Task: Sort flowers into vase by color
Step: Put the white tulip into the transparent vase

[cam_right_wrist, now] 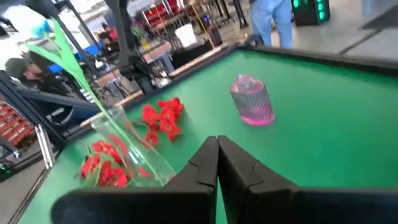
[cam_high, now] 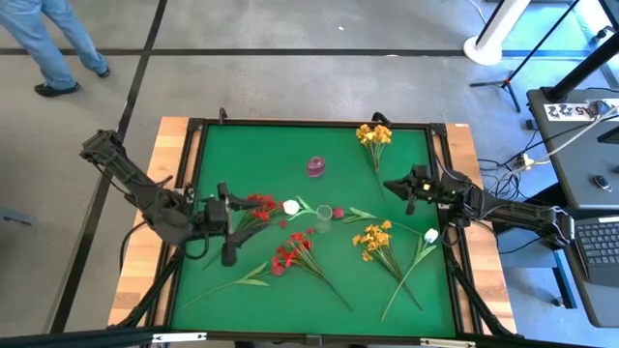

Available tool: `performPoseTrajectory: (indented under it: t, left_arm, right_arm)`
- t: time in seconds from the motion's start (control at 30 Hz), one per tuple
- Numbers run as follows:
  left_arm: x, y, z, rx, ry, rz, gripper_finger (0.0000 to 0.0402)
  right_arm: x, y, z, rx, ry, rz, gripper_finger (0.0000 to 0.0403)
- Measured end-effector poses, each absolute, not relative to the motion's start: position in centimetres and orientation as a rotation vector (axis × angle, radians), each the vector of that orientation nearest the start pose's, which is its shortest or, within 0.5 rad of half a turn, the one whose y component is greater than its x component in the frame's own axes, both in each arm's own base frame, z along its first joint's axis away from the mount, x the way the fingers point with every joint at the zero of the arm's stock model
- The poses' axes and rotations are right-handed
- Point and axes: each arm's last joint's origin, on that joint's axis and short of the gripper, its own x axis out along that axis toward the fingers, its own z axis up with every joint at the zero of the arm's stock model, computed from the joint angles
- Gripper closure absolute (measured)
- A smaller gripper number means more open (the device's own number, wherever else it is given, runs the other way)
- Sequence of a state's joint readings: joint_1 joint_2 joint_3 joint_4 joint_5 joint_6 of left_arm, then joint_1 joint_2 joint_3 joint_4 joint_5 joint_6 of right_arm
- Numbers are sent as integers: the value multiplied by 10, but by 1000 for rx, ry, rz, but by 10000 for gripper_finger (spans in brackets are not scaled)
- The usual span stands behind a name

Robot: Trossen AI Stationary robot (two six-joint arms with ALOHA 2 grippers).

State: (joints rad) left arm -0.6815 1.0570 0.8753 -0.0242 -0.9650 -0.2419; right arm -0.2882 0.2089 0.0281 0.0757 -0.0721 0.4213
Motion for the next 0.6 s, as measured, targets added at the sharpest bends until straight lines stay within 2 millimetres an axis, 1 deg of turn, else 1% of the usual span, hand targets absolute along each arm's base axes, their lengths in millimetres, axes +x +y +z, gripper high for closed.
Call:
performPoseTrajectory:
  t: [0.03,0.07,0.13,0.2,0.27,0.33,0.4,0.47,0.53,0.6]
  left_arm:
    - [189,-123,329,-102,118,303,143]
    - [189,-122,326,-115,134,311,143]
    - [187,-121,320,-140,170,333,143]
    - [185,-119,312,-166,216,356,143]
    - [182,-116,305,-204,257,383,143]
    - [179,-115,299,-239,290,412,143]
    - [178,-113,293,-263,318,437,143]
    - [178,-113,289,-283,338,450,143]
    - [178,-113,286,-291,351,463,143]
    - [178,-114,284,-290,358,469,143]
  right_arm:
    - [105,-29,171,437,44,-229,393]
    - [105,-28,186,430,6,-204,393]
    - [101,-25,222,404,-86,-109,393]
    - [93,-20,262,359,-154,-13,393]
    - [82,-15,299,314,-178,39,393]
    - [76,-13,332,282,-155,39,393]
    - [75,-14,350,295,-45,-18,393]
    - [80,-17,362,325,86,-91,393]
    - [91,-22,366,372,251,-160,393]
    - [103,-27,359,457,452,-239,393]
